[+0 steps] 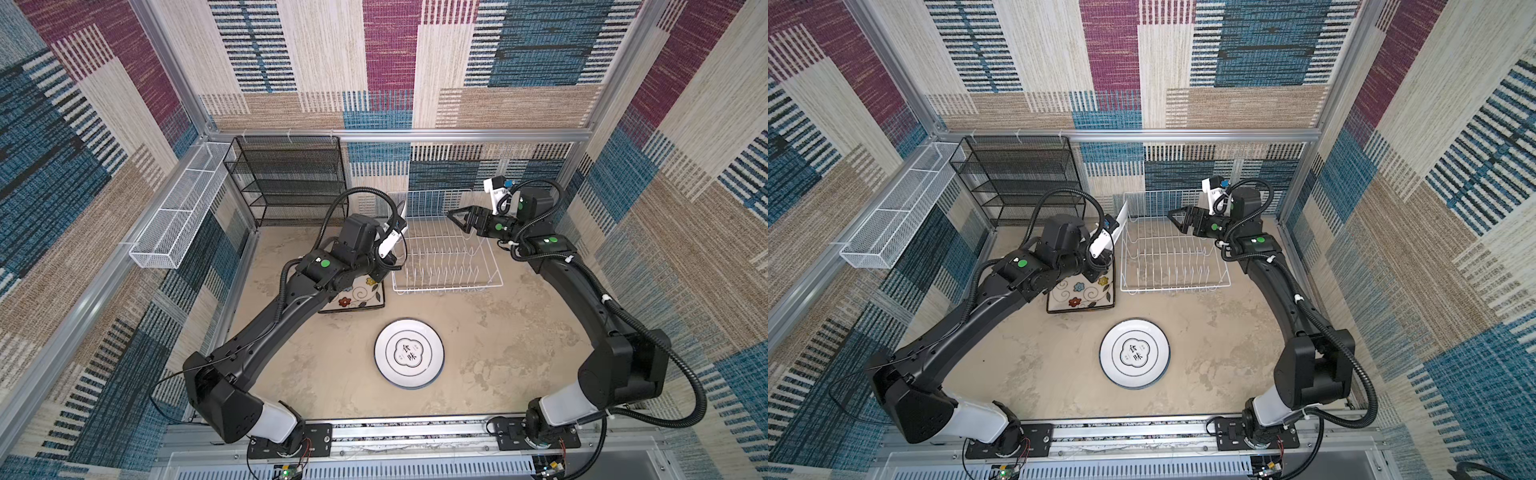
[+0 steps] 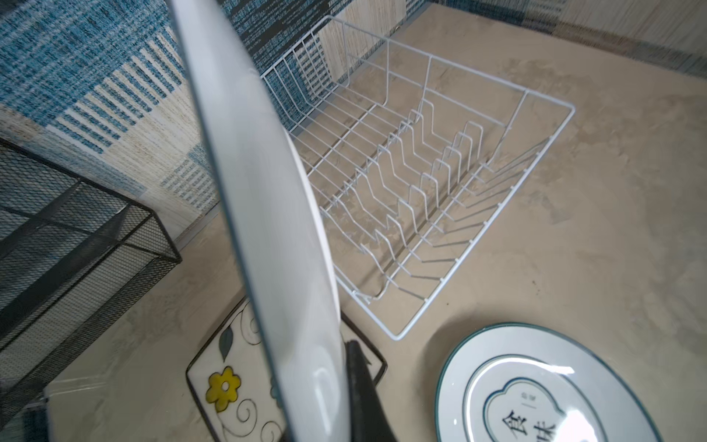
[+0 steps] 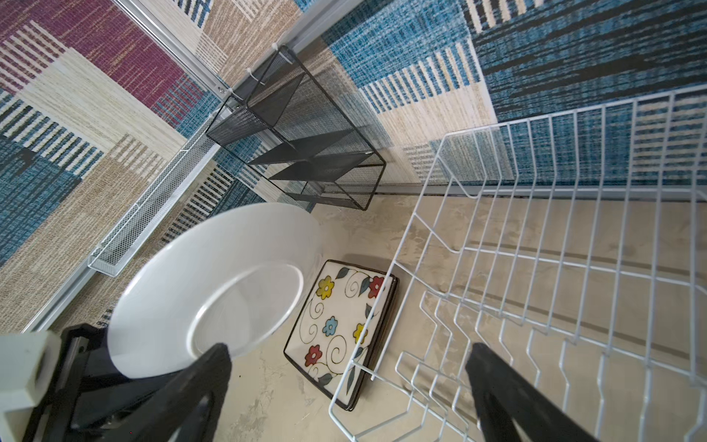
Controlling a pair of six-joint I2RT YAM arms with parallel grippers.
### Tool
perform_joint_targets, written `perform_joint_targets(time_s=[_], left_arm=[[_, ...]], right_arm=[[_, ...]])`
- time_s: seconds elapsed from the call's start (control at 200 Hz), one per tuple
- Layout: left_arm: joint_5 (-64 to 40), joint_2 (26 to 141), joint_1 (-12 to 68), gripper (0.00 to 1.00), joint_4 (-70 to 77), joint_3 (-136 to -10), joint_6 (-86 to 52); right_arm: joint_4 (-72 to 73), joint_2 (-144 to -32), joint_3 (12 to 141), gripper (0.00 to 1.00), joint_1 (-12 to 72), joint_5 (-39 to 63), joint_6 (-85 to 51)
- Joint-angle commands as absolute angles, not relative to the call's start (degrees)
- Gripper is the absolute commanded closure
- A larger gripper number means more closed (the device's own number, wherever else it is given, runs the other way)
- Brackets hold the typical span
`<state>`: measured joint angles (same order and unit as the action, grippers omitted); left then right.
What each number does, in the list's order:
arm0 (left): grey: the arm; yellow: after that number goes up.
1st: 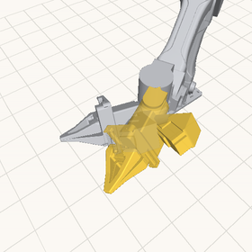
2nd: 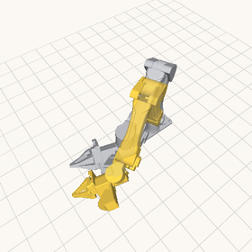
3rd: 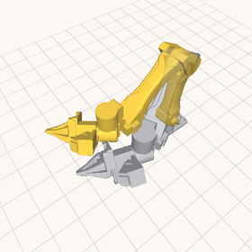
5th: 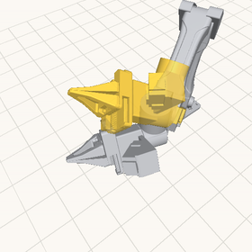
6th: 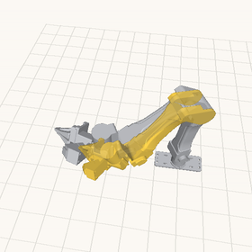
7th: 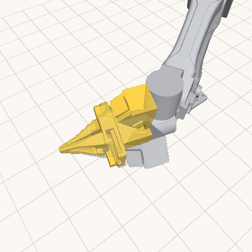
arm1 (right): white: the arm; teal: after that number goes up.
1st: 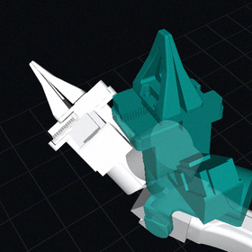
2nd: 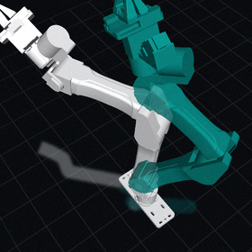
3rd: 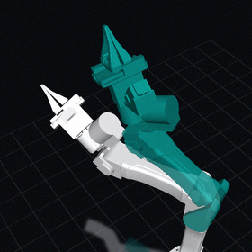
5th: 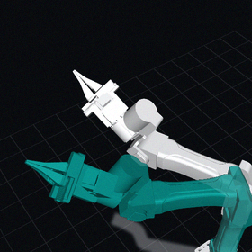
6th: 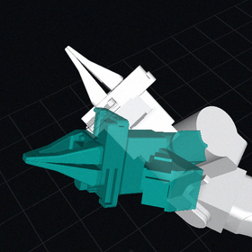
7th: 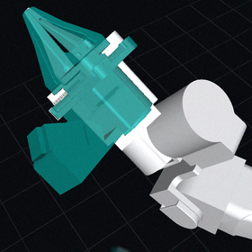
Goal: Unload the plates from the dish rack
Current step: Pick up a plate from the dish rack.
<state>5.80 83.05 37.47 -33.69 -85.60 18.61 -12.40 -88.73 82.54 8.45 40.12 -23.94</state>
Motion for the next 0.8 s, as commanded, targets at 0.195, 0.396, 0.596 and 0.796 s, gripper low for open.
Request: perform_joint_targets(time_s=[0.195,0.396,0.596,0.796], left_arm=[[21.0,76.6,42.3,1.00,-20.4,-74.0,35.3],[26.9,77.4,45.5,1.00,-16.2,-70.0,42.6],[33.8,79.1,48.8,1.00,-7.4,-65.4,51.4],[36.2,79.4,50.0,1.00,-0.8,-62.5,55.1]], right_arm=[[-20.3,-95.8,92.2,0.09,12.7,41.5,-24.6],[-21.6,-98.0,94.8,0.16,16.2,39.4,-25.5],[-25.2,-100.6,96.7,0.24,17.2,39.1,-25.6],[-29.3,-103.0,98.5,0.33,18.3,37.6,-25.2]])
